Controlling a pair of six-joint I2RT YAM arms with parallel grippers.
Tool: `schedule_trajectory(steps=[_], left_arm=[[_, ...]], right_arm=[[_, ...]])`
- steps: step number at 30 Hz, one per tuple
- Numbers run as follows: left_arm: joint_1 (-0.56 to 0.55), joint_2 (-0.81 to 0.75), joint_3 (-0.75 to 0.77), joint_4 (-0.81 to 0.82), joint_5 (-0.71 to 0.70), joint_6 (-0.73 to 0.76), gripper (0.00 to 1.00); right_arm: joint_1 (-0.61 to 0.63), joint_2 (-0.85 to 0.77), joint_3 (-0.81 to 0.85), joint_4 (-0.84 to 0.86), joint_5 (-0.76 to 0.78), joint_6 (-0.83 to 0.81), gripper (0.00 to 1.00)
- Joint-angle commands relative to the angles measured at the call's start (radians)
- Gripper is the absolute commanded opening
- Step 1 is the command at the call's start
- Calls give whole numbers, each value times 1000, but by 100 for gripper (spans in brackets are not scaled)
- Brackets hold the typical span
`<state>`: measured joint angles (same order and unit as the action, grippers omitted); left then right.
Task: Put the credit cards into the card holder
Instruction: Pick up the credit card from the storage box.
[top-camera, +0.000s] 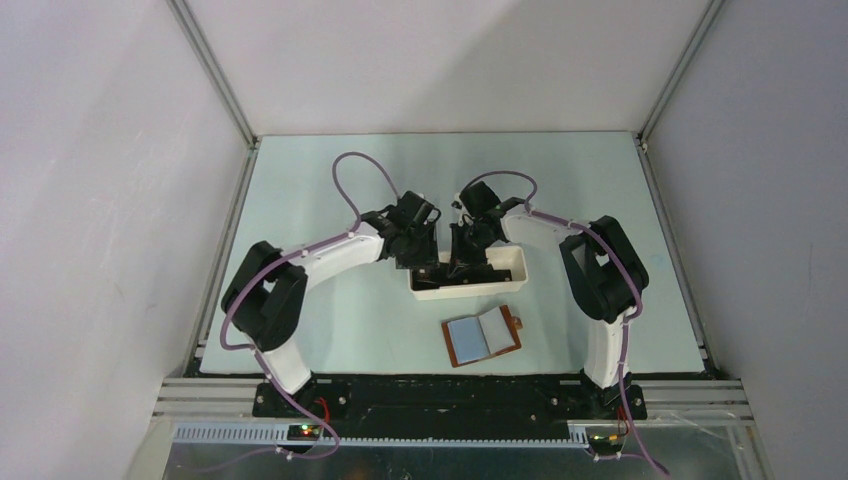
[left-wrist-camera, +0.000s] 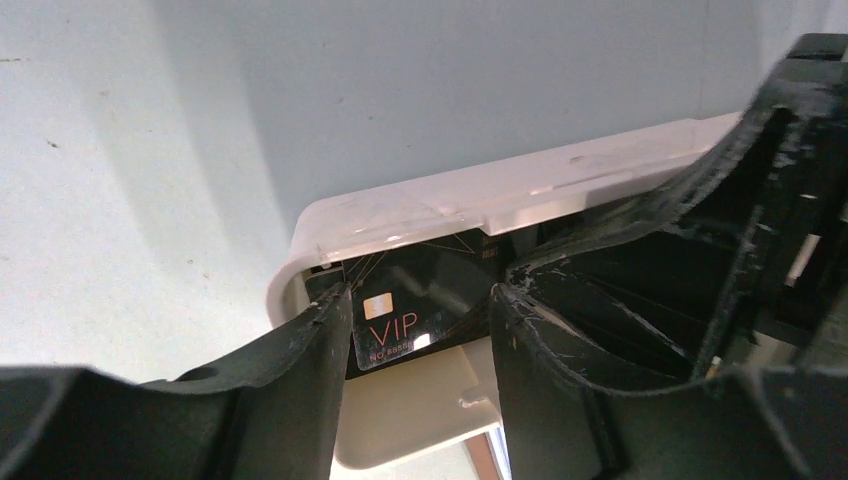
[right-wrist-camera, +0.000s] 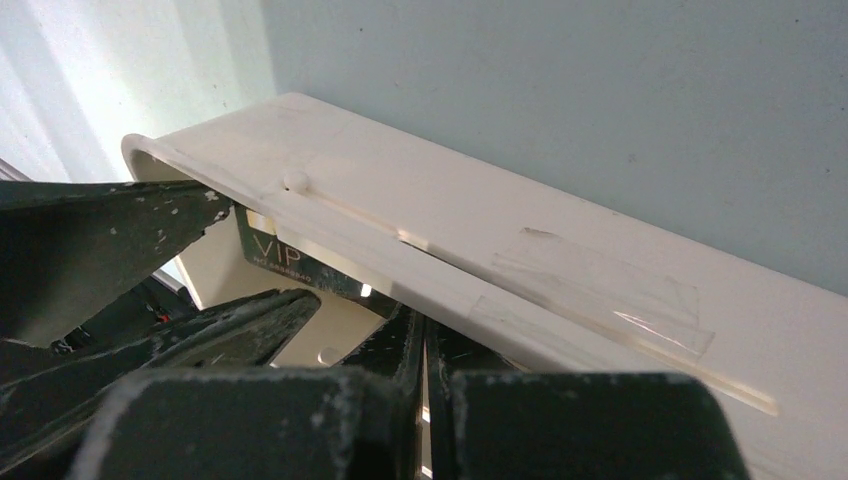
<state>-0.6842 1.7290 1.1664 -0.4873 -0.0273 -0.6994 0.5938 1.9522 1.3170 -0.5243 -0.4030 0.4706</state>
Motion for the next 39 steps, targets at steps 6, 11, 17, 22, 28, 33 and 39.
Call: schedule_trajectory(steps=[6,11,17,22,28,33,39], left_arm=[[-7,-122,-33,123,107,-32,54],[-5,-98,-53,128,129,-31,54],[-6,-74,-80,135,132,-35,53],[-5,-93,-80,147,150,-43,48],[-7,-147,-63,166,188,-35,49],[-11,-146,-54,168,217,-34,52],[-18,-125,-52,167,234,-34,55]], right_arm=[[2,64,-55,48,53,-9,0],[-6,57,-68,72,23,-2,0],[-19,57,-86,88,0,1,0],[-23,49,-93,94,-8,-2,0],[-25,50,-97,104,-24,-6,0],[-30,50,-104,116,-46,-3,0],[-35,51,-112,135,-67,5,0]])
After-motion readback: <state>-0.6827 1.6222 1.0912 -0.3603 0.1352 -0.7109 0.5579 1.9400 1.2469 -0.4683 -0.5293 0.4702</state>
